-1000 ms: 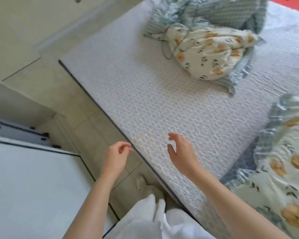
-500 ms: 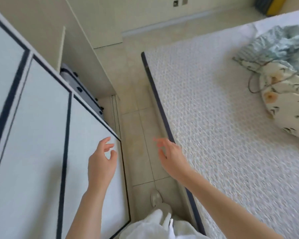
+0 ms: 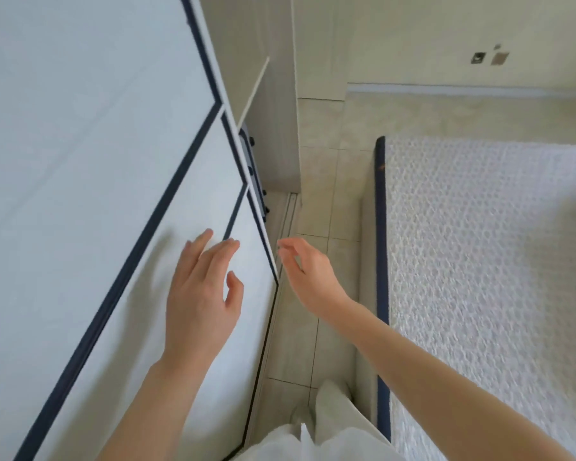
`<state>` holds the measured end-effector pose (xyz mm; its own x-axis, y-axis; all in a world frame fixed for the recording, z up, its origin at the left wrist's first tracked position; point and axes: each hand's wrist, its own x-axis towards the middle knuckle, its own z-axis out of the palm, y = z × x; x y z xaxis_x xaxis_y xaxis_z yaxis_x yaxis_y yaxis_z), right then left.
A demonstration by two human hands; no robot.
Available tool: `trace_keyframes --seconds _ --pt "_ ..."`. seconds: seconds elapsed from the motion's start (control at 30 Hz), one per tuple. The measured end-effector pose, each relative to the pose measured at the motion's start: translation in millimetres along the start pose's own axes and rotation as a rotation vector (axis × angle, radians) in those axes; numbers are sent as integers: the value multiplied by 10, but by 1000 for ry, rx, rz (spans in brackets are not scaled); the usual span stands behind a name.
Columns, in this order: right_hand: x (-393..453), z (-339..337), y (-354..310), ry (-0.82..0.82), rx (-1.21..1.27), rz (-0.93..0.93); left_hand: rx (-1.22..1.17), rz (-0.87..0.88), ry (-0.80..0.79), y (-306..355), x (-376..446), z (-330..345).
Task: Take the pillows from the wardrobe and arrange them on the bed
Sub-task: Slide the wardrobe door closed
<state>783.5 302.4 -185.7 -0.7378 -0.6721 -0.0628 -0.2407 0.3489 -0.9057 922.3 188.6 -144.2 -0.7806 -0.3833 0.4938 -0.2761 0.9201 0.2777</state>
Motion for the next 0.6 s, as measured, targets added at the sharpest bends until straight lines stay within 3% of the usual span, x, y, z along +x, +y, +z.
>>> trace_keyframes --seconds 0.2,0.4,0.6 --pt "557 36 -372 -144 44 -93 177 21 210 -105 110 -174" --pt "878 217 -828 -180 161 -132 332 9 301 -191 46 -385" --pt "916 554 -1058 -234 326 -73 688 -138 164 -103 -93 -484"
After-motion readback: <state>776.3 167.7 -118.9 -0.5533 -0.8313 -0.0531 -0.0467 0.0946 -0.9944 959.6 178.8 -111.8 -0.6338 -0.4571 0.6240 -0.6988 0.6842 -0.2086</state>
